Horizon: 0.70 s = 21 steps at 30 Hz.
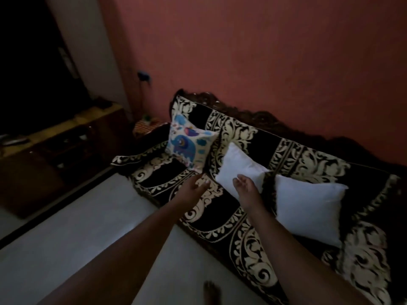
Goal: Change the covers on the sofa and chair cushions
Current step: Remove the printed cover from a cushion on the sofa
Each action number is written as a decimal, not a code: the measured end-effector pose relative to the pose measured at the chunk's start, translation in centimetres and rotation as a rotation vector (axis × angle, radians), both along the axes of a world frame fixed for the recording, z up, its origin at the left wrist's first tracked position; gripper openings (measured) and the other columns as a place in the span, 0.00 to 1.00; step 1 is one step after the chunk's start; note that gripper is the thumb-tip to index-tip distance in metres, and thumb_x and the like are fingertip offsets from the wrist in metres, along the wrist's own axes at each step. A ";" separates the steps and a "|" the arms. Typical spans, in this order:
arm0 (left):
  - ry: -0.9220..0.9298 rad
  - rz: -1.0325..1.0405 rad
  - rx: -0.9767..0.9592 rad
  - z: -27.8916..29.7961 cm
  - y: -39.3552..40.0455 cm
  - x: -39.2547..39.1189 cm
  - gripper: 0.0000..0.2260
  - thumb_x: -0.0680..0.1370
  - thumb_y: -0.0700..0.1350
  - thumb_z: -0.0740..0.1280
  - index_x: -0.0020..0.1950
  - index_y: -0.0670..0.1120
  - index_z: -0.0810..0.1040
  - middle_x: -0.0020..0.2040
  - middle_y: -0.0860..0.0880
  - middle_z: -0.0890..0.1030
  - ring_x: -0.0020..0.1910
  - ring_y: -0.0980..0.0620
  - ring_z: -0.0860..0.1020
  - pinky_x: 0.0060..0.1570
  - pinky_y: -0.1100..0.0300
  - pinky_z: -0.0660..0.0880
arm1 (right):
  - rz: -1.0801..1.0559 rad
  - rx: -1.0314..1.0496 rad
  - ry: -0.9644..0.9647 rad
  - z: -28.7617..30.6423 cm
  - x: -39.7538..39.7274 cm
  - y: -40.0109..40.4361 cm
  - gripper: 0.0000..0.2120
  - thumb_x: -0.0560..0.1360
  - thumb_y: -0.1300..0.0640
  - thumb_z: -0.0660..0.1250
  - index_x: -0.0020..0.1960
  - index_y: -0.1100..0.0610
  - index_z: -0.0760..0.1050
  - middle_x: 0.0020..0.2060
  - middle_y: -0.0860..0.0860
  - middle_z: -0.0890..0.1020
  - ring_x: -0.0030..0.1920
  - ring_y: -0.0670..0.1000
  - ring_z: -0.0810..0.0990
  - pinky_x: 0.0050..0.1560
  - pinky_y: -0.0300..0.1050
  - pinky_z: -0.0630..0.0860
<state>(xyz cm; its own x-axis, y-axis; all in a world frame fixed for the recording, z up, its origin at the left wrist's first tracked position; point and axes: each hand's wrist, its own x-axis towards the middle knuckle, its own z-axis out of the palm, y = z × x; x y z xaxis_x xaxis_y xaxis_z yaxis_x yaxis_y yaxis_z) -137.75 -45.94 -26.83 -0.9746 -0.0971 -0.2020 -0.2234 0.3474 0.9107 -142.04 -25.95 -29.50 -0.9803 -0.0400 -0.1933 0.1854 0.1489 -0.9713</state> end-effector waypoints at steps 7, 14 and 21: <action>-0.097 0.153 -0.019 -1.5 -9.3 -9.2 0.30 0.81 0.57 0.66 0.79 0.46 0.65 0.73 0.46 0.73 0.64 0.53 0.76 0.51 0.65 0.76 | 0.099 -0.008 -0.075 -1.6 -11.3 -9.3 0.23 0.81 0.48 0.66 0.72 0.57 0.70 0.69 0.55 0.75 0.66 0.52 0.74 0.59 0.43 0.69; -0.110 0.267 0.030 -1.8 -17.7 -16.5 0.35 0.77 0.65 0.67 0.77 0.46 0.68 0.69 0.51 0.74 0.64 0.53 0.76 0.56 0.60 0.77 | 0.180 0.030 -0.115 -2.1 -21.7 -18.0 0.19 0.82 0.50 0.65 0.68 0.59 0.71 0.65 0.55 0.76 0.60 0.49 0.73 0.58 0.43 0.68; -0.164 0.261 0.051 -5.0 -28.3 -24.0 0.28 0.80 0.61 0.66 0.75 0.48 0.70 0.69 0.48 0.76 0.65 0.49 0.78 0.66 0.48 0.76 | 0.202 0.061 -0.152 -4.7 -29.1 -27.3 0.22 0.82 0.49 0.65 0.72 0.56 0.68 0.67 0.53 0.75 0.66 0.51 0.75 0.65 0.47 0.71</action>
<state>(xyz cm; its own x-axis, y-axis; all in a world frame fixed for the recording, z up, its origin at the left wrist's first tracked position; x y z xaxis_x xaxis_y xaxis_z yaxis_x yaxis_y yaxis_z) -161.76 -74.25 -31.78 -0.8720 -0.3253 -0.3657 -0.4445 0.2138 0.8699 -171.18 -53.28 -34.18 -0.9133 -0.2154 -0.3457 0.2891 0.2552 -0.9226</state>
